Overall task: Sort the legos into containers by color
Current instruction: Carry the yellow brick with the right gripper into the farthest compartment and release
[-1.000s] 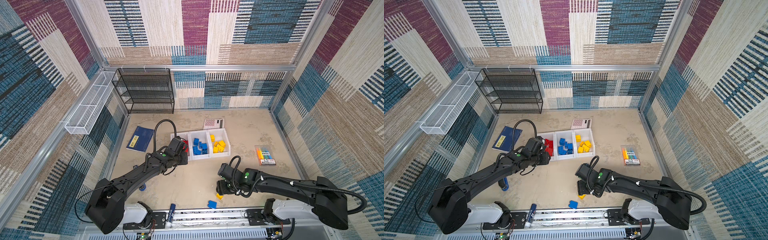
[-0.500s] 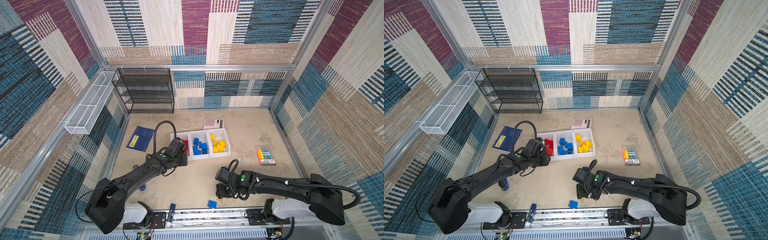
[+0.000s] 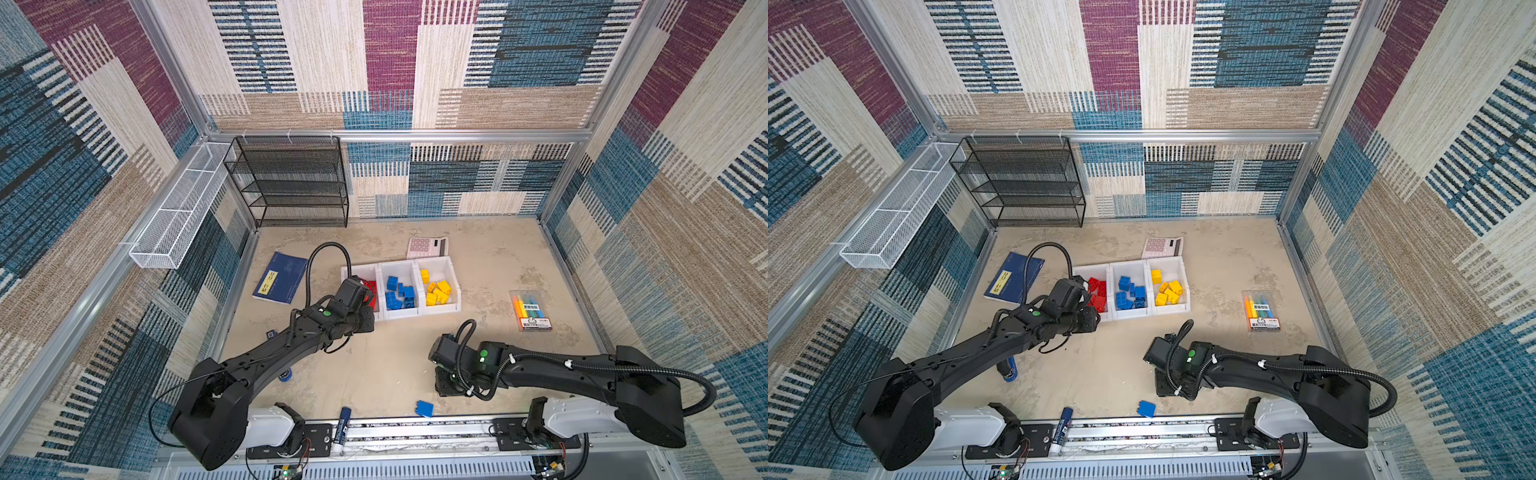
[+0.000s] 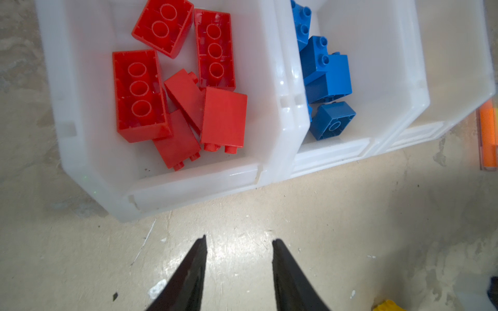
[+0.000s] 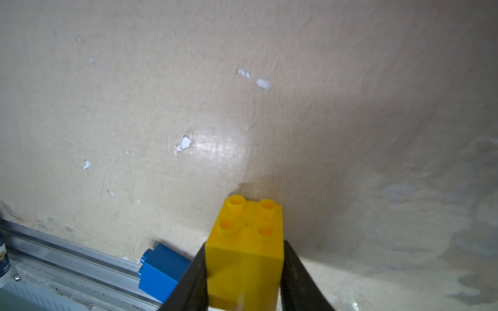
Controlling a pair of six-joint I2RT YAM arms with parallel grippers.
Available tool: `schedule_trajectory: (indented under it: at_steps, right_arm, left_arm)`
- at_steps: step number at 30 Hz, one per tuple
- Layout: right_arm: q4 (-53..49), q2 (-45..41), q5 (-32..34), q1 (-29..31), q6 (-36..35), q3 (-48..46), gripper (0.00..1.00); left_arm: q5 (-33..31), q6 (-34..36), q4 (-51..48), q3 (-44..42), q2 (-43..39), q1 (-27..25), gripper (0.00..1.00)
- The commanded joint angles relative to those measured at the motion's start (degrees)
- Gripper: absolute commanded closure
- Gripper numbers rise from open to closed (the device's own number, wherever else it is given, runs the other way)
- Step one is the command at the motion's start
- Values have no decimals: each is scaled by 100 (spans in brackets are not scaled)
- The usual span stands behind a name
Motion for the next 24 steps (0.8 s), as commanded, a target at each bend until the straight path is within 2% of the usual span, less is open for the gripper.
schedule_trajectory:
  at_steps: [1,5,9,13,15,18,24]
  right_arm:
    - [16,-75,283,-10,43,81,62]
    - [-22,-254,457,-429,-459,282,66]
    - [92,-378,610,-1599,-1696,921,66]
    - [455,87,613,-2623,-2912,1816,65]
    - [598,624,441,-3001,-3382,2316,65]
    - [689,1273,364,-3239,-3765,3004,64]
    - [920,2180,60,-3626,-4031,3641,63]
  left_arm:
    - [-30,-62,-65,10,-27,7,56]
    - [-30,-48,-105,51,-44,16,56]
    - [-23,-34,-186,92,-73,12,56]
    - [-4,-101,-239,55,-141,12,56]
    - [5,-152,-239,-16,-218,12,56]
    - [41,-208,-338,-74,-342,14,56]
    - [14,-332,-421,-345,-732,12,56]
